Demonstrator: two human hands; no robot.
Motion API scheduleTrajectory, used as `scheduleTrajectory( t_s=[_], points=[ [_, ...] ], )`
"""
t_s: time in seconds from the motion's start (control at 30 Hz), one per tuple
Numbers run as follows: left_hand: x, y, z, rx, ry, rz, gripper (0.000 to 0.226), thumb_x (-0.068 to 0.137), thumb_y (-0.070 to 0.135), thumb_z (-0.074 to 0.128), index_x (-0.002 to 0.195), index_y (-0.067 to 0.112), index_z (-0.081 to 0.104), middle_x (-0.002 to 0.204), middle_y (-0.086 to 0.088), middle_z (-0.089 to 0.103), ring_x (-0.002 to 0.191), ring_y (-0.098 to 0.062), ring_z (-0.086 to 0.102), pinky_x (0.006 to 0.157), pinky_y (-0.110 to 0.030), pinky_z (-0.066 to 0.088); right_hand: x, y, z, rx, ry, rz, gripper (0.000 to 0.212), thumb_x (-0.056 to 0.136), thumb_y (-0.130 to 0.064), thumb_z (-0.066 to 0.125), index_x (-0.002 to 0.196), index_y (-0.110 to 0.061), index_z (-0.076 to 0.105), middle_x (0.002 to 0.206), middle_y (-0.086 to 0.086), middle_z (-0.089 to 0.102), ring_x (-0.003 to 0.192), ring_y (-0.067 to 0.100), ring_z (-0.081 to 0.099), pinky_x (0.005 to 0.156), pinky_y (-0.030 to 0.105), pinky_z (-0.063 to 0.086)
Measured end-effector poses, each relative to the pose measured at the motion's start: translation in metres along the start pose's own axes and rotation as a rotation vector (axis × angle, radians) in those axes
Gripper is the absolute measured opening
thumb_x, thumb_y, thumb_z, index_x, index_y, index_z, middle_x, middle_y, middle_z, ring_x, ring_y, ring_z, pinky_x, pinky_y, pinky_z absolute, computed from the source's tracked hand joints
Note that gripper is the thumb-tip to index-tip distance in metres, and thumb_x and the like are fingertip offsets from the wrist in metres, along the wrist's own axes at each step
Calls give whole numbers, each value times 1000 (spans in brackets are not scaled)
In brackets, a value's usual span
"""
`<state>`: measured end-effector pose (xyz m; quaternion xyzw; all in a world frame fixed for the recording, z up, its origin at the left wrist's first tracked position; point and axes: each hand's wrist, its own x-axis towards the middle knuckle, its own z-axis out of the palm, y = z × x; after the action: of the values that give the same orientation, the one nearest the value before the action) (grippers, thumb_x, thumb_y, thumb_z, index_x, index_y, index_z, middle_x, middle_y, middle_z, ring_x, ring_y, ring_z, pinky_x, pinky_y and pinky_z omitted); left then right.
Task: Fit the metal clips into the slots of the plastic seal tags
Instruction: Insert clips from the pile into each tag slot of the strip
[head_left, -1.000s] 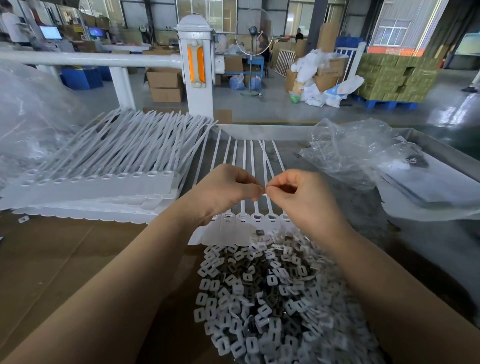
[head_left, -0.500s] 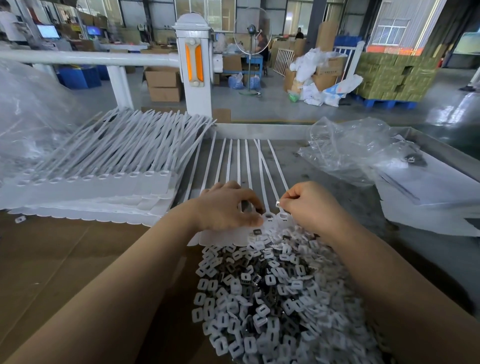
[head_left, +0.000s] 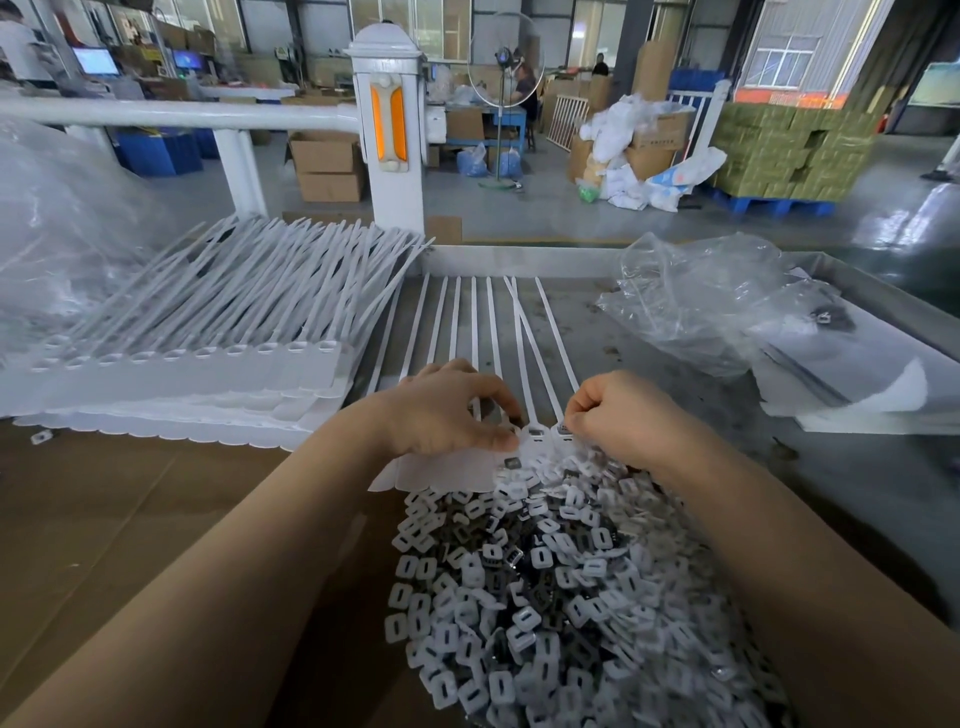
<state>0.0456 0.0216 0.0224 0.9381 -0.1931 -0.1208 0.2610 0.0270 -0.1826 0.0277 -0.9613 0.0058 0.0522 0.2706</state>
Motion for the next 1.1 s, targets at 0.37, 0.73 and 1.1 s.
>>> scheduleTrajectory(
  t_s=[0.37, 0.73, 1.1],
  points=[
    [1, -4, 2, -28, 7, 13, 26, 80, 55, 70, 105, 55, 61, 111, 15, 45, 111, -17, 39, 107, -50, 35, 2, 3, 1, 13, 49, -62, 18, 87, -12, 65, 74, -25, 65, 49, -14, 62, 33, -5, 49, 32, 9, 28],
    [0, -5, 2, -43, 4, 12, 26, 80, 57, 70, 105, 55, 61, 111, 16, 45, 112, -16, 38, 108, -50, 34, -3, 1, -3, -54, 67, -92, 18, 91, -16, 61, 83, -27, 72, 67, -11, 69, 46, -2, 55, 43, 14, 39],
    [0, -4, 2, -48, 1, 14, 27, 81, 55, 70, 106, 54, 62, 112, 16, 44, 113, -17, 37, 108, -51, 33, -7, 0, -7, -121, 73, -128, 20, 89, -19, 60, 82, -34, 71, 66, -13, 69, 54, 8, 62, 50, 21, 45]
  ],
)
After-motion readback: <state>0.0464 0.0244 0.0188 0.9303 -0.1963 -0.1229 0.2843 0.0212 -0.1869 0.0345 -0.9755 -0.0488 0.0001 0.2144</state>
